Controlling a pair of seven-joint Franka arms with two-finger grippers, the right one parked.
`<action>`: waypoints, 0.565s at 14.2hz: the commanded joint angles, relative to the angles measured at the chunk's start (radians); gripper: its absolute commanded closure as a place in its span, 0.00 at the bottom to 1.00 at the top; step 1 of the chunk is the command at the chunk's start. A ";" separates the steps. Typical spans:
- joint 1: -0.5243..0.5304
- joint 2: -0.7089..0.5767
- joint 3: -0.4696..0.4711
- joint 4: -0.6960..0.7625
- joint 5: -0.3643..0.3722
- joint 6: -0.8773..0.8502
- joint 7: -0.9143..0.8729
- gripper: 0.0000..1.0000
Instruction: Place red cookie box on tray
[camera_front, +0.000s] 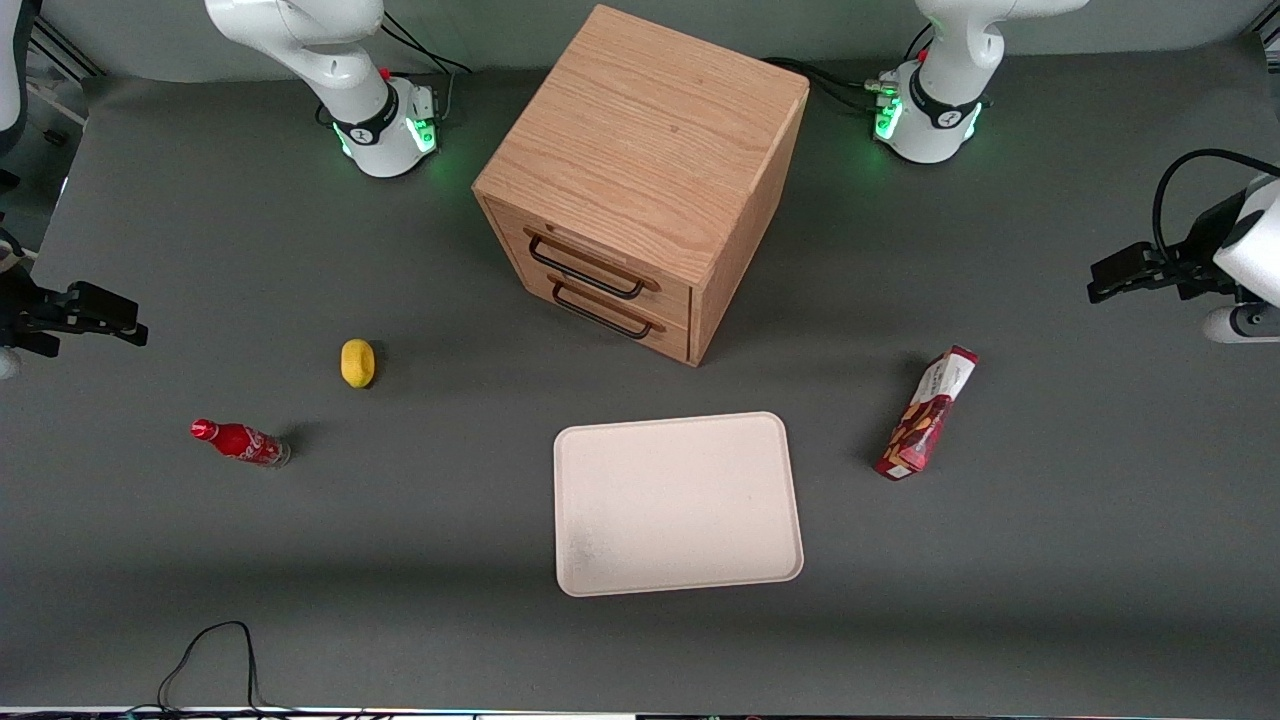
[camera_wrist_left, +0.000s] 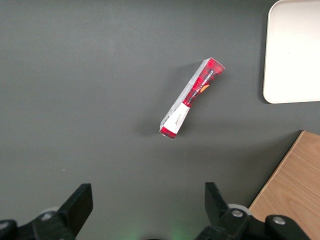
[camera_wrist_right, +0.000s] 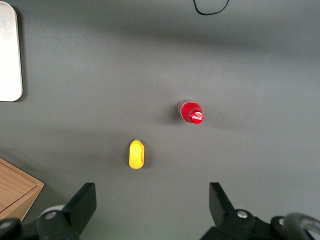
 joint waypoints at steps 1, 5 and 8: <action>-0.020 -0.009 0.016 0.003 -0.004 -0.020 -0.011 0.00; -0.018 -0.008 0.017 0.006 -0.004 -0.022 0.000 0.00; -0.026 0.014 0.014 0.013 -0.007 -0.002 0.003 0.00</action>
